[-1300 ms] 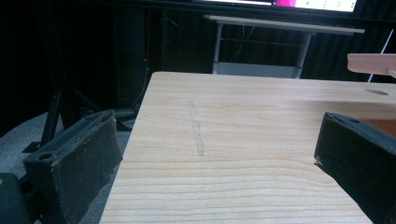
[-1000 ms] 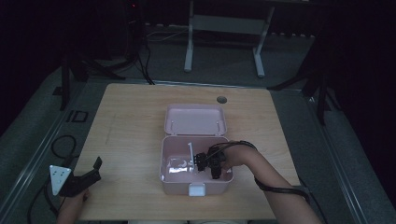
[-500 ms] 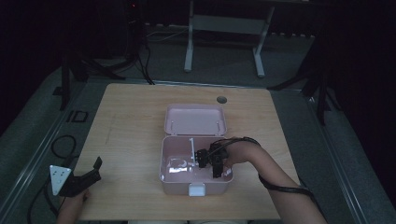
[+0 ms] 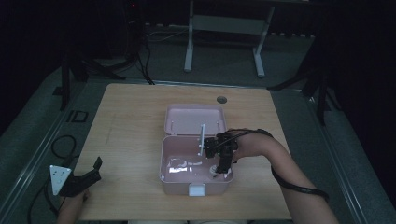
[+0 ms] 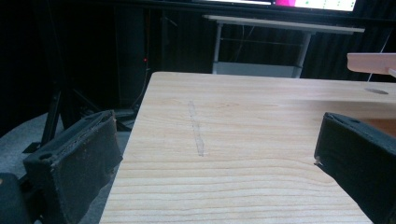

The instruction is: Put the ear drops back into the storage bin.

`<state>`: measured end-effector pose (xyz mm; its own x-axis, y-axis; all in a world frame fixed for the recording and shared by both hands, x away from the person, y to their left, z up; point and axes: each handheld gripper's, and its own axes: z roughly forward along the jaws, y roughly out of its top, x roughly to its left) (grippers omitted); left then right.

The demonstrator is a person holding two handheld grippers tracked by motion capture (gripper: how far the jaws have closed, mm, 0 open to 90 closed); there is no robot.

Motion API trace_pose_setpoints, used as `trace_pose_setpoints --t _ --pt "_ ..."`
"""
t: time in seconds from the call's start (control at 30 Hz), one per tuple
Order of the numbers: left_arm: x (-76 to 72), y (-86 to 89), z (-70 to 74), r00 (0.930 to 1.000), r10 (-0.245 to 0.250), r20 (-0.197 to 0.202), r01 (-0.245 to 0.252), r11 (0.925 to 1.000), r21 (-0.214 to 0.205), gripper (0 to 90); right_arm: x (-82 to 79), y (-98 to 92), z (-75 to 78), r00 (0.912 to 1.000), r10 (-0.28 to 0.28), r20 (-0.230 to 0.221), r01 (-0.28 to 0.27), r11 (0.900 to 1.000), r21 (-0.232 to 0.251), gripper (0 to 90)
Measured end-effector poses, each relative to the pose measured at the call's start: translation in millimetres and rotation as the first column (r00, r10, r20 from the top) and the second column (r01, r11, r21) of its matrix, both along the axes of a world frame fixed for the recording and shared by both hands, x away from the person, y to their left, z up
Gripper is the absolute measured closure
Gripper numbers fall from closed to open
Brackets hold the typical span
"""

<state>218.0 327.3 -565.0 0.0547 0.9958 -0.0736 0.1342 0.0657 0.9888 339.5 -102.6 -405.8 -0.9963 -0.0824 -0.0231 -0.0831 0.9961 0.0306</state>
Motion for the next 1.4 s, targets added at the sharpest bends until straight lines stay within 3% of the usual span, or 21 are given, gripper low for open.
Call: trace_pose_setpoints --t 0.03,0.07,0.13,0.33,0.67,0.83,1.1,1.13,1.17,1.27,1.3,1.4 --pt "0.0 0.0 0.0 1.0 0.0 0.0 0.0 1.0 0.0 0.4 0.0 0.0 0.0 1.0 0.0 0.0 0.0 1.0 0.0 21.8" --pt "0.0 0.0 0.0 1.0 0.0 0.001 0.0 1.0 0.0 0.4 0.5 -5.5 9.7 0.9999 -0.012 0.003 0.012 0.9991 0.042 19.7" --pt "0.1 -0.1 0.0 1.0 0.001 0.003 -0.001 1.0 -0.001 0.4 0.7 -8.1 13.6 0.9999 -0.017 0.002 0.017 0.9984 0.053 18.6" --pt "-0.2 0.1 0.0 1.0 0.001 0.001 -0.001 1.0 0.0 0.4 4.6 -29.5 29.2 0.9971 -0.05 0.057 0.044 0.9929 0.11 17.9" --pt "-0.1 -0.3 0.0 1.0 0.003 0.0 -0.003 1.0 0.001 0.4 7.6 -70.1 29.3 0.9883 -0.135 0.07 0.124 0.9821 0.141 19.2" --pt "0.0 -0.1 0.0 1.0 0.003 -0.001 -0.003 1.0 0.001 0.4 10.9 -89.8 15.9 0.9826 -0.181 0.042 0.173 0.9734 0.151 19.1" --pt "-0.1 0.0 0.0 1.0 0.003 0.001 -0.003 1.0 -0.001 0.4 13.4 -113.1 -17.8 0.9722 -0.233 0.019 0.227 0.9602 0.162 19.1" --pt "-0.1 0.0 0.0 1.0 0.003 0.001 -0.003 1.0 -0.001 0.4 13.6 -118.7 -24.3 0.9685 -0.249 0.01 0.243 0.9523 0.185 19.1" --pt "-0.1 0.1 0.0 1.0 0.002 0.001 -0.002 1.0 -0.001 0.4 13.6 -118.7 -24.3 0.9685 -0.249 0.01 0.243 0.9523 0.185 19.1" --pt "-0.2 0.1 -0.1 1.0 0.001 0.002 -0.001 1.0 -0.001 0.4 13.5 -126.3 -36.2 0.9597 -0.281 0.005 0.274 0.9391 0.207 19.0" --pt "-0.2 0.1 -0.1 1.0 0.002 0.002 -0.002 1.0 -0.002 0.4 13.1 -130.9 -47.0 0.9567 -0.291 -0.009 0.286 0.9328 0.22 19.1" --pt "-0.1 0.0 0.0 1.0 0.002 0.002 -0.002 1.0 -0.001 0.4 12.4 -135.3 -57.4 0.9539 -0.298 -0.035 0.298 0.9289 0.219 19.1"
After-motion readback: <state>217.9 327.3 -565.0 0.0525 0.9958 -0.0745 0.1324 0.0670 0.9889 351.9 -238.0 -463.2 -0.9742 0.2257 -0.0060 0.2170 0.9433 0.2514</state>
